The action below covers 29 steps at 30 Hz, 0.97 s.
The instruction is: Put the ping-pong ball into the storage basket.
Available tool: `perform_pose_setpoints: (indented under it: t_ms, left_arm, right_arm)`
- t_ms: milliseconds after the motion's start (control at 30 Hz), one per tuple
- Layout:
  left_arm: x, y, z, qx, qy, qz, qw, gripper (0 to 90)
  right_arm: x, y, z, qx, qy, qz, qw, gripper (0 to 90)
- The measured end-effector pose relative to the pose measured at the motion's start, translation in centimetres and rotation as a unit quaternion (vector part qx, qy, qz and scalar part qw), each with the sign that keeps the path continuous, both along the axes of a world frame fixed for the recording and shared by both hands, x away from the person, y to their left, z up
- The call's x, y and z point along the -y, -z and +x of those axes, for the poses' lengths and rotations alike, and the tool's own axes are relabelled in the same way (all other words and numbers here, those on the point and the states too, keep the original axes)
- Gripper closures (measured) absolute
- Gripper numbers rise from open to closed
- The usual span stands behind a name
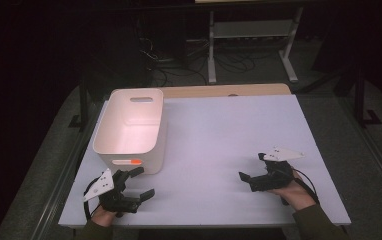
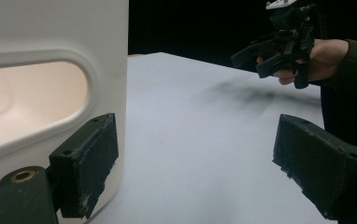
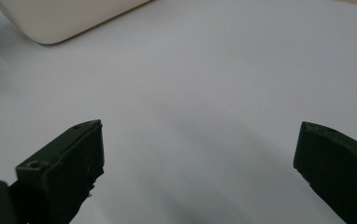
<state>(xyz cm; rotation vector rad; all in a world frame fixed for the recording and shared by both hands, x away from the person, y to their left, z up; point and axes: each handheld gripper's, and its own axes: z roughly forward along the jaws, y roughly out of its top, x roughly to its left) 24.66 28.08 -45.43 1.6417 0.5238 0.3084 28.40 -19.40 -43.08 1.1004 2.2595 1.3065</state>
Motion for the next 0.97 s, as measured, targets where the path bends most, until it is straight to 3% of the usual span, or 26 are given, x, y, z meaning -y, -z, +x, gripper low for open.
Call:
perform_pose_setpoints:
  t_ms: [533, 833, 967]
  left_arm:
    - [0.0, 0.0, 0.0, 0.000, 0.000, 0.001, 1.0000, 13.7]
    - [0.0, 0.0, 0.0, 0.001, 0.000, 0.001, 1.0000, 13.7]
    - [0.1, 0.0, 0.0, 0.000, 0.000, 0.002, 1.0000, 13.7]
  right_arm:
    - [1.7, 0.4, -1.0, 0.007, 0.022, -0.002, 0.9997, 1.2]
    - [1.2, 1.4, -1.0, -0.001, 0.009, -0.027, 0.9996, 0.9]
    - [1.2, 1.3, -1.0, 0.001, 0.010, -0.022, 0.9997, 0.9]
